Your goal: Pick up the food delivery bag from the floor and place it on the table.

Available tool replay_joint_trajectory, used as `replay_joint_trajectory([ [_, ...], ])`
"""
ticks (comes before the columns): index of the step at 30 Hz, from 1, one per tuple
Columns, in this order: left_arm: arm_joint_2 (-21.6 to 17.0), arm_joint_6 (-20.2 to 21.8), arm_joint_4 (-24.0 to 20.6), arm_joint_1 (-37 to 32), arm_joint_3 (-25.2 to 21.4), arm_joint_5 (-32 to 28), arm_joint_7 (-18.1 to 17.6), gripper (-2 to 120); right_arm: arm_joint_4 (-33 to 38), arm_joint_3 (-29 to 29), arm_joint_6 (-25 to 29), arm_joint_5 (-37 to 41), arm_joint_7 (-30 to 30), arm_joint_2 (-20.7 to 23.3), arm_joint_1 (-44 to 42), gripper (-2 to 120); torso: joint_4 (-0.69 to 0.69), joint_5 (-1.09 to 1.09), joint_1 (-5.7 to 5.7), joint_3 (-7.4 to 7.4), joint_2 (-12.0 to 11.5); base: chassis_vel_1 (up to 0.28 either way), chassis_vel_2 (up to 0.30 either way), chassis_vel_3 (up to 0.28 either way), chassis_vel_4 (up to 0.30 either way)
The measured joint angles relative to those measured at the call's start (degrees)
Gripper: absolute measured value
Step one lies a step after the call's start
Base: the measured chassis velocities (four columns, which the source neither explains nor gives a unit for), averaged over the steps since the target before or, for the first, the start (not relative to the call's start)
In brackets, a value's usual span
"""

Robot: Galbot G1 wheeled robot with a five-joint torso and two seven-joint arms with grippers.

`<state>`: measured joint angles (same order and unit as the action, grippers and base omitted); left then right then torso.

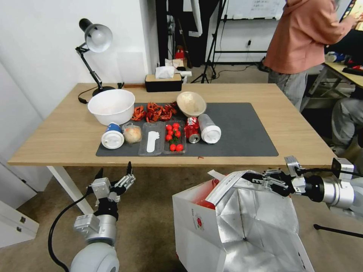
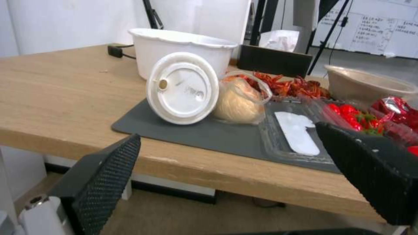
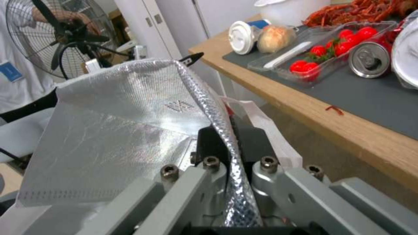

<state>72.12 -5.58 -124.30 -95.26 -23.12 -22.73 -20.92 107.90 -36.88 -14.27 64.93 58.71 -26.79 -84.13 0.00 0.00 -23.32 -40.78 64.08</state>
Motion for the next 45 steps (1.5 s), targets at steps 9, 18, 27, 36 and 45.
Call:
replay_joint_trajectory([
  [9, 0.24, -0.01, -0.18, -0.06, -0.02, 0.45, -0.05, 100, -0.11, -0.18, -0.05, 0.28, 0.19, 0.43, -0.03, 0, 0.0, 0.01, 0.05, 0.05, -0.1, 0.0, 0.0, 0.0, 0.0],
  [18, 0.19, -0.04, -0.39, 0.29, -0.11, 0.48, -0.17, 100, 0.87, -1.63, -0.6, 4.24, 0.06, 3.13, -0.95, 0, 0.0, 0.0, 0.08, 0.1, -0.17, 0.0, 0.0, 0.0, 0.0],
  [27, 0.13, -0.1, -0.84, 0.36, -0.42, 0.17, -0.26, 100, 1.11, -1.99, -1.14, 8.04, -0.16, 5.61, -1.48, 0, 0.0, 0.01, 0.09, 0.12, -0.2, 0.0, 0.0, 0.0, 0.0],
  [36, -0.14, -0.31, -0.92, 0.1, -0.79, 0.15, -0.59, 100, 1.33, -2.63, -1.91, 11.93, 0.22, 7.79, -1.4, 0, 0.0, 0.01, 0.1, 0.13, -0.24, 0.0, 0.0, 0.0, 0.0],
  [45, -0.3, -0.22, -0.95, 0.25, -0.98, 0.06, -0.74, 100, 1.48, -3.69, -2.95, 16.34, 0.77, 9.99, -1.14, 0, 0.0, 0.01, 0.11, 0.14, -0.25, 0.0, 0.0, 0.0, 0.0],
])
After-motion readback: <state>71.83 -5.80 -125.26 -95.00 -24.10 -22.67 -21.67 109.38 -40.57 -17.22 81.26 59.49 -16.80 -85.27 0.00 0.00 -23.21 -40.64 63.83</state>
